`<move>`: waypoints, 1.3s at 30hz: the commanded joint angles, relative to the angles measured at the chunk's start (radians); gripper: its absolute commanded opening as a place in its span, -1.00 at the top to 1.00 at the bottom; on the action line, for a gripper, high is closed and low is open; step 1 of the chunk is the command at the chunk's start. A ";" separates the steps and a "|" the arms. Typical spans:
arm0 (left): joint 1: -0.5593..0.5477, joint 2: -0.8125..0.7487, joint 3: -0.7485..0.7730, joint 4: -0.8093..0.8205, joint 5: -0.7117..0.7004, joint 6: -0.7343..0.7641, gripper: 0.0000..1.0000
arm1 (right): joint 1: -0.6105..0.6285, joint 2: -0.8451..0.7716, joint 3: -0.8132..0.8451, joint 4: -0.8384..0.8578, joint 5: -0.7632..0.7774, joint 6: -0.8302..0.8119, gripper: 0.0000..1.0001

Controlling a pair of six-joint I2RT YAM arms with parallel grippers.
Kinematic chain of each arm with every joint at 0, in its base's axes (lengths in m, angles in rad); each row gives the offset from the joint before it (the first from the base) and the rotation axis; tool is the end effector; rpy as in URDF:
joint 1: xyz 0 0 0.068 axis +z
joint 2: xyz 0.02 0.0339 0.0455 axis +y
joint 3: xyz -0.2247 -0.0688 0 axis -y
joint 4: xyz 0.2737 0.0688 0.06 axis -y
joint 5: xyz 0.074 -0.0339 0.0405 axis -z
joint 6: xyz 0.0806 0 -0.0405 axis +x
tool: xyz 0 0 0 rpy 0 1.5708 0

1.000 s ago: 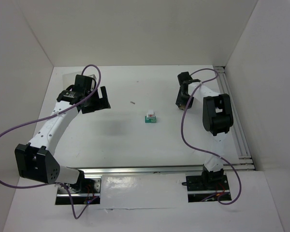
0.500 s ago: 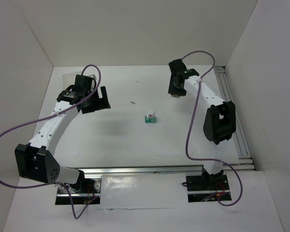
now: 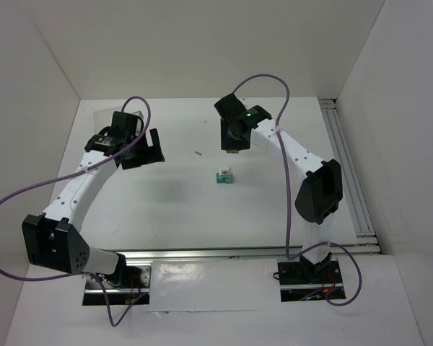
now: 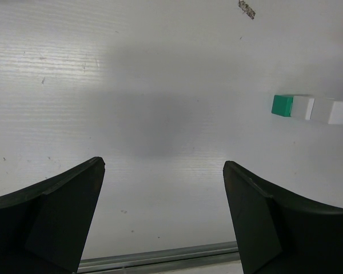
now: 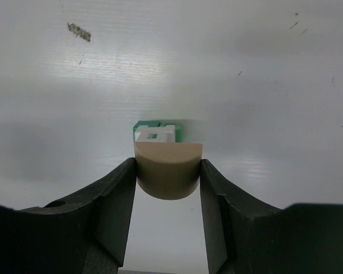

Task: Build the wood block tower

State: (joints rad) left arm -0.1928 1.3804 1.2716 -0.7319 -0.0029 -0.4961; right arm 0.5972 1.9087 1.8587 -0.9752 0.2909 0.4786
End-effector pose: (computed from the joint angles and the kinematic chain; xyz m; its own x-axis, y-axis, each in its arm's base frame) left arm 0.3526 -0.0686 0.2489 -0.7334 -0.3418 -0.5876 -0.1813 0.9314 -0.3156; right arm 0.3845 0.2335 0.2425 -0.8189 -0.0233 -0.5735 -0.0434 0.9988 0.0214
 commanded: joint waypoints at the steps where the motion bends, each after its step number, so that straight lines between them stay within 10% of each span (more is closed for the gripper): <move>1: -0.004 -0.029 0.006 0.014 -0.019 0.022 -0.96 | 0.035 -0.016 0.017 -0.045 0.011 0.058 0.28; 39: -0.004 -0.047 -0.012 0.005 -0.037 0.022 -0.96 | 0.095 0.085 -0.058 0.020 -0.027 0.078 0.28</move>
State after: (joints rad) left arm -0.1928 1.3640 1.2690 -0.7326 -0.0296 -0.4961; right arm 0.6846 1.9968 1.7912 -0.9798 0.2501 0.5533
